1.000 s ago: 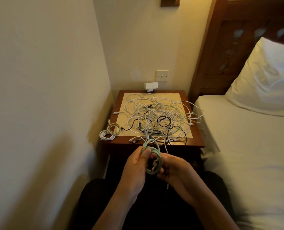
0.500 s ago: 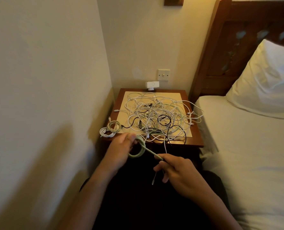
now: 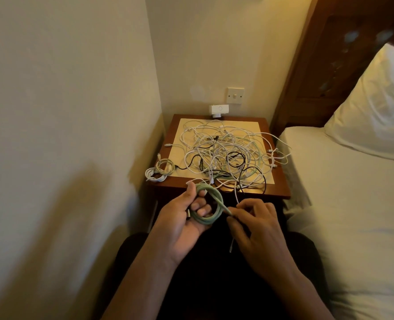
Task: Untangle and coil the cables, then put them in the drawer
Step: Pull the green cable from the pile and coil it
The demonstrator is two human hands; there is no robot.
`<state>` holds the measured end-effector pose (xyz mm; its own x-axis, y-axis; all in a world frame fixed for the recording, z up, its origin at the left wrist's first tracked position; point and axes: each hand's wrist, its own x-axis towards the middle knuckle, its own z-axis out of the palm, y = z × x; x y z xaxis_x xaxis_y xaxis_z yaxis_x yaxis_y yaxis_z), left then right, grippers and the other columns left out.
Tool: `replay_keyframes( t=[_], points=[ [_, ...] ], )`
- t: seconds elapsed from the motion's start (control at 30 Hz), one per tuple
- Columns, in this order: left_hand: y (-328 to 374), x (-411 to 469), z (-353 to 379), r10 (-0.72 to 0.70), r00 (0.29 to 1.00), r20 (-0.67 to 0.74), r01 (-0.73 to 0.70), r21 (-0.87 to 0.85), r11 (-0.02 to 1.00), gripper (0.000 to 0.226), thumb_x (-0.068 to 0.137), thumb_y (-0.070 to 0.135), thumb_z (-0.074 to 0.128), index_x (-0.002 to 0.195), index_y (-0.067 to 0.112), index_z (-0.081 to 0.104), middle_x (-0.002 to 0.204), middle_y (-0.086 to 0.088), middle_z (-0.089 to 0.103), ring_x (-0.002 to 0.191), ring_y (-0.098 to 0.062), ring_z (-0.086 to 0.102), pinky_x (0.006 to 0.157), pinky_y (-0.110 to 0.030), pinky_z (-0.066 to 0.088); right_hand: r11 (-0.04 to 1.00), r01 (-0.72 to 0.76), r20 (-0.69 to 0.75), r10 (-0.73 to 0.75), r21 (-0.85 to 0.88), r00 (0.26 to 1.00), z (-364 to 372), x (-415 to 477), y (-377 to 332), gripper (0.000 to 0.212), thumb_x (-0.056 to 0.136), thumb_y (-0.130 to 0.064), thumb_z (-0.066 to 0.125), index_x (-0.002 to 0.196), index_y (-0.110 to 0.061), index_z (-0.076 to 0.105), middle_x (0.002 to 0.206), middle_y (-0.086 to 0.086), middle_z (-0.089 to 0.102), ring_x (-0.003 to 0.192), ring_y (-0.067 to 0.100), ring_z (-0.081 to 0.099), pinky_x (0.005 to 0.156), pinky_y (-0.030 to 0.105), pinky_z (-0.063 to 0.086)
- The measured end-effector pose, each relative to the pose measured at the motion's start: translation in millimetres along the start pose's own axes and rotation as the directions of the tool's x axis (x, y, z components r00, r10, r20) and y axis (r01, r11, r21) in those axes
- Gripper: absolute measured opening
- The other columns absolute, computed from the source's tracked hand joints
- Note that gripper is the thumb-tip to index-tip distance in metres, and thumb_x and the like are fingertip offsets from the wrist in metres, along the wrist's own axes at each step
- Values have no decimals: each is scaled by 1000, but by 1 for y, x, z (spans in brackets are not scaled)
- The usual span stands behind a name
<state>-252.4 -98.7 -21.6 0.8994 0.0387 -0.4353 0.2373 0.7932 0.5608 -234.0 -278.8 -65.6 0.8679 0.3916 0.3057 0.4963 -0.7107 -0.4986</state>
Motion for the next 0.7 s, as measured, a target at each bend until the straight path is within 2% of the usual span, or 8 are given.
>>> replay_keyframes(
  t=[0.07,0.1,0.2,0.27,0.33,0.4,0.53,0.7],
  points=[
    [-8,-5,1,20,1000,9,-20,-13,1000,31,105,26,46,92,2,59,63,-2,40,56,-13,43,77,-35,46,976,-72,-80,90,206,993,0,4,-4,29,96,-23,68,124,-28,73,112,-14,64,98,0,57,79,16,50],
    [-11,-7,1,37,999,8,-37,1,999,29,105,24,47,94,2,60,66,-4,43,60,-15,47,80,-38,48,919,-138,-85,181,370,980,-1,5,-6,28,96,-17,69,121,-29,74,109,-15,69,99,0,64,82,18,54],
    [-20,-10,-3,150,987,-50,-139,183,973,28,105,28,46,99,6,62,78,-7,61,78,-19,59,86,-39,52,568,-307,78,391,764,917,-3,5,-18,22,97,-12,68,114,-23,75,104,-3,78,99,12,74,85,30,59],
    [-26,-11,-4,221,973,-65,-192,303,933,29,106,32,44,98,9,60,95,-13,71,93,-25,63,89,-40,51,375,-351,168,440,858,882,0,-1,-31,19,98,-9,65,113,-16,73,105,3,79,101,17,75,85,31,59],
    [-31,-11,-3,264,962,-69,-224,356,907,31,106,33,43,102,9,62,110,-18,71,103,-30,64,98,-47,49,268,-384,230,467,884,854,2,-7,-41,21,100,-7,61,115,-15,72,107,2,79,105,16,75,89,33,59],
    [-37,-12,0,308,948,-80,-254,393,884,30,106,32,44,107,14,67,110,-11,70,107,-27,65,105,-49,47,242,-400,254,470,884,845,3,-11,-45,25,100,-8,60,122,-18,69,110,-2,78,108,12,73,93,32,57],
    [-52,-16,11,306,951,-51,-254,440,861,29,107,31,44,109,30,72,112,1,74,116,-19,66,105,-42,49,297,-401,231,474,867,850,3,-13,-44,27,99,-14,63,125,-21,65,110,-5,78,107,8,72,91,31,57],
    [-57,-14,14,300,953,-32,-248,479,842,27,107,29,45,115,23,70,112,0,74,112,-17,67,99,-36,50,159,-410,268,541,898,797,0,-7,-31,26,100,-14,60,126,-17,63,108,2,79,105,17,74,91,36,54]
  ],
)
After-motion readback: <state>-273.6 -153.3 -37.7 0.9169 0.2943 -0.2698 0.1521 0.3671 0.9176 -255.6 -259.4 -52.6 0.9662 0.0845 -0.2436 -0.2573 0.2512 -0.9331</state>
